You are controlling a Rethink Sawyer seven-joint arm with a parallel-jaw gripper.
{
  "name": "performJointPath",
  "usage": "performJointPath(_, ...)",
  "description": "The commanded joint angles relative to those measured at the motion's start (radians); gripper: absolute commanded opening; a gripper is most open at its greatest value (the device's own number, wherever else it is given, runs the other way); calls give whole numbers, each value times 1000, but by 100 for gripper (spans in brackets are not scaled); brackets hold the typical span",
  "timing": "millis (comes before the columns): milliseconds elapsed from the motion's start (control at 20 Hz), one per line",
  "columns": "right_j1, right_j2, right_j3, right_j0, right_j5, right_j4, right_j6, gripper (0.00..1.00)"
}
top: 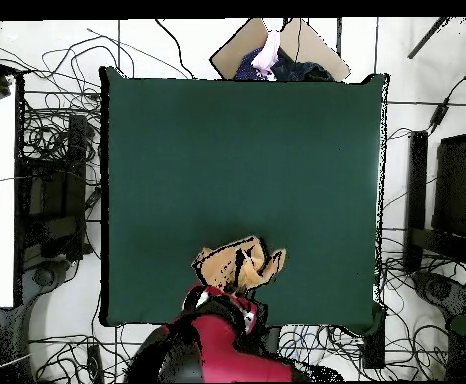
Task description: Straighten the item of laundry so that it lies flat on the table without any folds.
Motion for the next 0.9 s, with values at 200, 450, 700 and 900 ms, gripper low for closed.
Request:
performJointPath(200,-102,-96,-13,87,240,-30,216,0)
performJointPath(450,-101,-91,19,82,210,-18,226,0)
performJointPath(700,-110,-90,23,98,223,-14,244,0)
performJointPath(900,-112,-86,28,109,225,-3,254,0)
